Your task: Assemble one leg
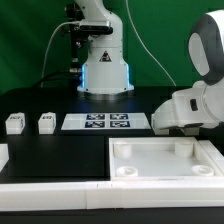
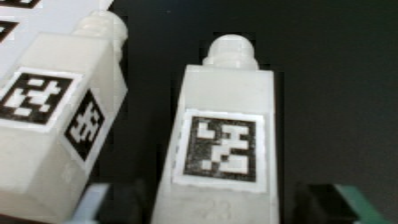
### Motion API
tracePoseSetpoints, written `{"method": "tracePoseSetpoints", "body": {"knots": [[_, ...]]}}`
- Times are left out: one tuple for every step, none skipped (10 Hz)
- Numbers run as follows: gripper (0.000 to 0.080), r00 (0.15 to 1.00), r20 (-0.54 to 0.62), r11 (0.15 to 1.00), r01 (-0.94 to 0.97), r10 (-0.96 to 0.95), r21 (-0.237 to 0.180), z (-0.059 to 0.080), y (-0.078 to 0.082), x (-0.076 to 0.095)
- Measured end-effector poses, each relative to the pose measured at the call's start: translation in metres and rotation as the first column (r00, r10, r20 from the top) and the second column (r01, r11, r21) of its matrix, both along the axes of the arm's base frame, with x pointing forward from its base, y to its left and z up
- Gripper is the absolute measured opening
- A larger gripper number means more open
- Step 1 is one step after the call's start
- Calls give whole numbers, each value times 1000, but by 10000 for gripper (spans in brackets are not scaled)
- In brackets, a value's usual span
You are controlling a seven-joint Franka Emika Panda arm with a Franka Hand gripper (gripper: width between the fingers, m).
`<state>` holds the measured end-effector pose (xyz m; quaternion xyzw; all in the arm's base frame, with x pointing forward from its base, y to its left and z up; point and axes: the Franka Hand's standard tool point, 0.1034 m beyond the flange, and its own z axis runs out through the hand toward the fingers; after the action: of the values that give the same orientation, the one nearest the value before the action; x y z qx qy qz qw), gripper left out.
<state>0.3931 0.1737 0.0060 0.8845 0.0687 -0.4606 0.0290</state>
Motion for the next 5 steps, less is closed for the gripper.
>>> {"method": "tracePoseSetpoints", "body": {"knots": [[291,1000,0,1000,0,0,0,0,0,0],[291,1000,0,1000,0,0,1,0,0,0],[291,1000,0,1000,0,0,1,0,0,0],[291,1000,1,1000,1,-1,1,1,0,1],[291,1000,5,1000,1,-1,1,5,-1,3]]}}
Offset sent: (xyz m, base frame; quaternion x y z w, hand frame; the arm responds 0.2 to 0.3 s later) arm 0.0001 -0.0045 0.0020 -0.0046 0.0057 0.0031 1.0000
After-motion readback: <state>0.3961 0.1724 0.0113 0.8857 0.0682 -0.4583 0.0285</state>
